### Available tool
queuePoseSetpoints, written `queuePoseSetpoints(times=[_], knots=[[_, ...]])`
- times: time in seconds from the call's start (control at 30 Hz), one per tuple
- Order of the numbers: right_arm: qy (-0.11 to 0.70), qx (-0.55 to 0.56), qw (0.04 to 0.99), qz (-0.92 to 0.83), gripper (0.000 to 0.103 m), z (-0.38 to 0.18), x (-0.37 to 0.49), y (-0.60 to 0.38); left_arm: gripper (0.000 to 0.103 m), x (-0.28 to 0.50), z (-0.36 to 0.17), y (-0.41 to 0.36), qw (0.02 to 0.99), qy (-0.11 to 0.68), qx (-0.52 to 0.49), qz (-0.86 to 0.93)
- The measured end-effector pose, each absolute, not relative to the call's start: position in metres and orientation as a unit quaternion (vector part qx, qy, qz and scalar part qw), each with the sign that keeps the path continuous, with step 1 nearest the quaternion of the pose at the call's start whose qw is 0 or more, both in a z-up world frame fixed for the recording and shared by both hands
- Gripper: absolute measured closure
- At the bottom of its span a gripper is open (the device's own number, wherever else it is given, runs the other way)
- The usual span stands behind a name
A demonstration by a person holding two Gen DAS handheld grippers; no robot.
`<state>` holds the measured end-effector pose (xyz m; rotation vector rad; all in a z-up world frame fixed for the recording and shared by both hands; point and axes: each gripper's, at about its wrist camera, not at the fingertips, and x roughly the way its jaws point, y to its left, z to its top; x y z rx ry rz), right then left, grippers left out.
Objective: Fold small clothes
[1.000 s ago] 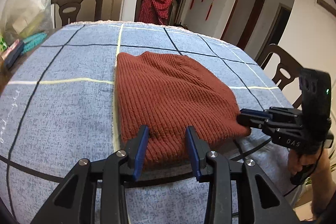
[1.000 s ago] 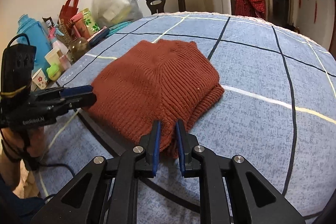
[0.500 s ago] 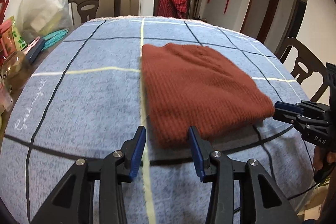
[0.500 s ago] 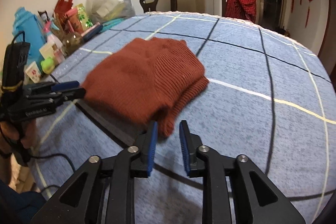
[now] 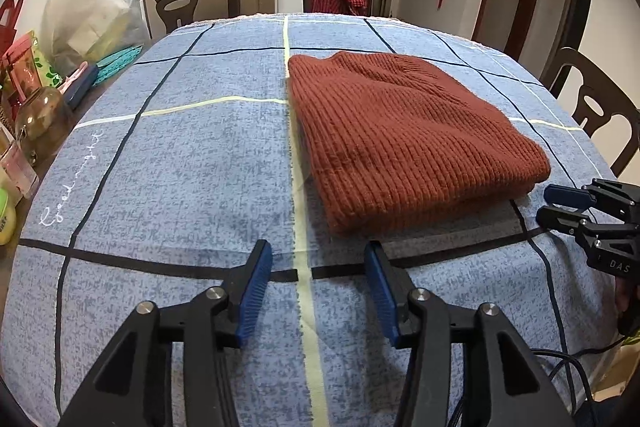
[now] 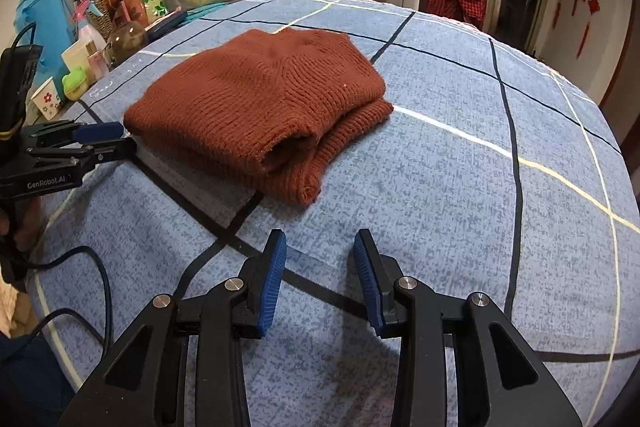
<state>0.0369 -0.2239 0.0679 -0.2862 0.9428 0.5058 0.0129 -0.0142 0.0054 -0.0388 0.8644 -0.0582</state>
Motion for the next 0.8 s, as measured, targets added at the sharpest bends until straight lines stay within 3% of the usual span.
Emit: queuePoseSetpoints(times=[0.17, 0.8], knots=[[0.446, -0.137, 0.851, 0.24, 0.066, 0.0675, 0.0369, -0.2247, 0.042, 0.0129, 0.004, -0.0194, 0.908, 0.418, -0.007, -0.032], [0.446, -0.135, 0.851, 0.241, 0.066, 0.0679, 0.0367, -0.2246, 0.042, 0.0133, 0.0039, -0.0199, 0.908, 0.418, -0.006, -0.032]])
